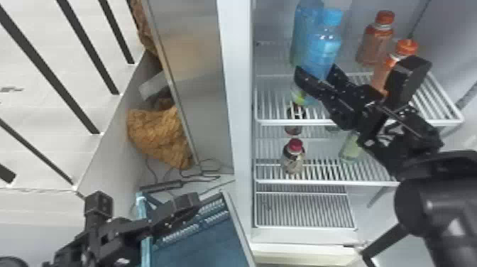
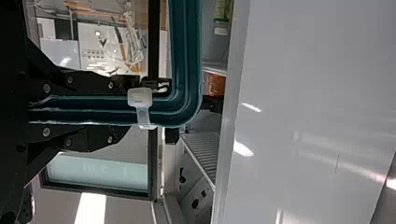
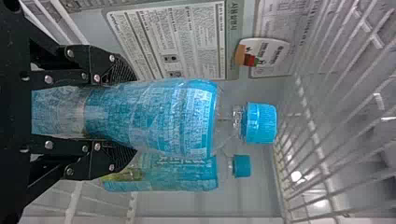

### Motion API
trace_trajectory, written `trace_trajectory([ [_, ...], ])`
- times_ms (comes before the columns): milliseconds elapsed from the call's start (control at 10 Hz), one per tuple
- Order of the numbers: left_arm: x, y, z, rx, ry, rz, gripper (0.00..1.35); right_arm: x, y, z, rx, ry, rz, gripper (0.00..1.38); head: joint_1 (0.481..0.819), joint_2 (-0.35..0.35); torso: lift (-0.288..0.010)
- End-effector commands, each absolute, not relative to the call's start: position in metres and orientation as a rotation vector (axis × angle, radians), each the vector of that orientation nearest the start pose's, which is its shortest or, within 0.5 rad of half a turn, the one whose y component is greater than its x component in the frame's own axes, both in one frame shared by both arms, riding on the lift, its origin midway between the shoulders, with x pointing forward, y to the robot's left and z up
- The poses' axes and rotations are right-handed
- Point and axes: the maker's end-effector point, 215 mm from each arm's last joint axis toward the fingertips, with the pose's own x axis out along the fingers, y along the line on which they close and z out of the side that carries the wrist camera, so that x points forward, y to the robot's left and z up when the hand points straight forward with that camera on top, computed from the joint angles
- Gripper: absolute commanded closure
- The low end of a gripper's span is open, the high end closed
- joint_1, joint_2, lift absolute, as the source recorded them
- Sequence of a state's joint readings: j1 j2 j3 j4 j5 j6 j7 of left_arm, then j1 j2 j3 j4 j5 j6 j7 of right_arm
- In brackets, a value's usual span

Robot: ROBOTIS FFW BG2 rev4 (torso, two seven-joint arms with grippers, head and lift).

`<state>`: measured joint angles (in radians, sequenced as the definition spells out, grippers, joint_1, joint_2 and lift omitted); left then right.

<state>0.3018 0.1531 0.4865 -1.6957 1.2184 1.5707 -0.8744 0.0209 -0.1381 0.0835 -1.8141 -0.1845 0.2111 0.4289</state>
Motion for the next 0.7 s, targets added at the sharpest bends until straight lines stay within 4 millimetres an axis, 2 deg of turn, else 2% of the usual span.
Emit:
trace_trajectory([
  [0, 0.290, 0.160, -0.348, -1.594, 0.734, -1.024, 1.20, 0.551, -0.123, -0.272, 0.049, -0.025, 0.550, 1.13, 0.695, 0.058, -0.010],
  [100, 0.290, 0.160, -0.348, -1.594, 0.735, -1.026, 1.20, 0.539, -0.122, -0.268, 0.051, -0.025, 0.563, 1.13, 0.695, 0.056, -0.010],
  [600, 0.289, 0.160, -0.348, -1.598, 0.733, -1.024, 1.20, 0.484, -0.142, -0.256, 0.062, -0.010, 0.552, 1.13, 0.695, 0.038, -0.010],
])
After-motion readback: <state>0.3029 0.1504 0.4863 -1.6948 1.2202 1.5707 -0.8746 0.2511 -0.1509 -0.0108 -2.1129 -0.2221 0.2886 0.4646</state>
